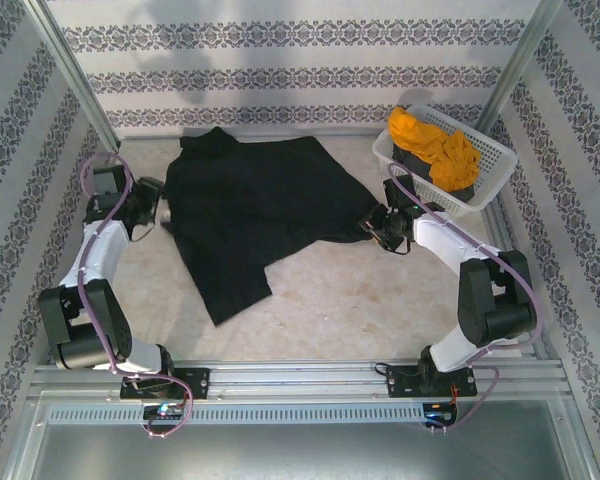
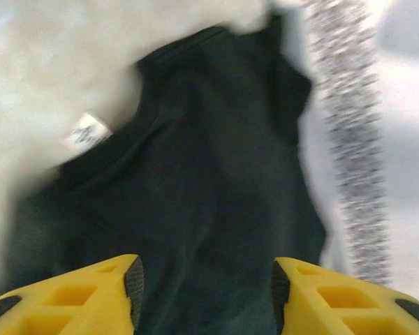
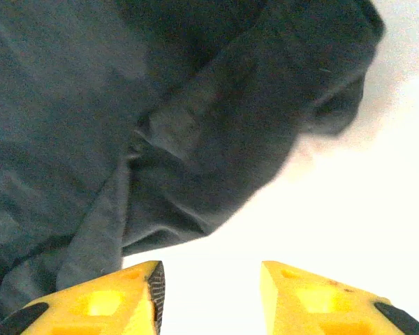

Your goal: Fold and stack the t-shirts

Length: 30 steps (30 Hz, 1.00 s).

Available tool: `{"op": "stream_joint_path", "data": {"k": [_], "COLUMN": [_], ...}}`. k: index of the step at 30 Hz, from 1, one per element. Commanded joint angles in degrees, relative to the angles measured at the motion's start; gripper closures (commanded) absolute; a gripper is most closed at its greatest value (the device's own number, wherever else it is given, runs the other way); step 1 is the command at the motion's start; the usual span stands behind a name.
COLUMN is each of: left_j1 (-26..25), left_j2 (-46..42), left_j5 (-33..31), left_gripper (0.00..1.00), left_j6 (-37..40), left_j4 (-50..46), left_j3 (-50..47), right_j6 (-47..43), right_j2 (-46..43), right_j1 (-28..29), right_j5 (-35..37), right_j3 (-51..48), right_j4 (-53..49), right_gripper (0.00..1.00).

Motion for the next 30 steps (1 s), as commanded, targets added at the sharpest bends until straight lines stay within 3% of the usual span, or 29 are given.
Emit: {"op": "stream_joint_path", "data": {"k": [1, 7, 13, 17, 20, 26, 30], "left_j1": [-2.4, -9.0, -18.0, -18.8, -18.6, -16.8, -16.8], "left_j2": [-5.9, -14.8, -20.3, -19.0, -15.1, -7.5, -2.1], "left_j5": [-4.0, -12.1, -13.6, -13.6, -15.6, -16.0, -15.9], "left_gripper": [0.47, 0.47, 0.49, 0.47, 0.40, 0.40, 0.48], "left_j6": [7.5, 4.1, -3.7, -5.8, -5.2, -3.7, -2.2], "left_j4": [-8.8, -25.0, -32.8, -28.1, -25.6, -20.0, -16.2], "left_j3": [-0.5, -7.3, -14.9, -18.4, -18.2, -18.3, -17.3], "right_j6": [-4.9, -9.5, -11.5, -12.6, -12.1, -11.3, -11.5], "right_j2": [-3.7, -7.2, -9.0, -8.1, -7.3, -7.6, -7.4], "right_j1": [0.8, 1.3, 2.2, 3.2, 2.5, 0.5, -0.8], "right_j5": [0.1, 2.9, 2.0, 0.7, -0.4, -1.5, -1.1], "right_j3": [2.2, 0.6, -0.8, -0.6, -1.1, -1.7, -1.5], "right_j4": [-5.3, -8.2, -6.6, -5.5, -5.0, -4.5, -5.0], "right_gripper": [0.56, 0.56, 0.57, 0.56, 0.56, 0.55, 0.55]}}
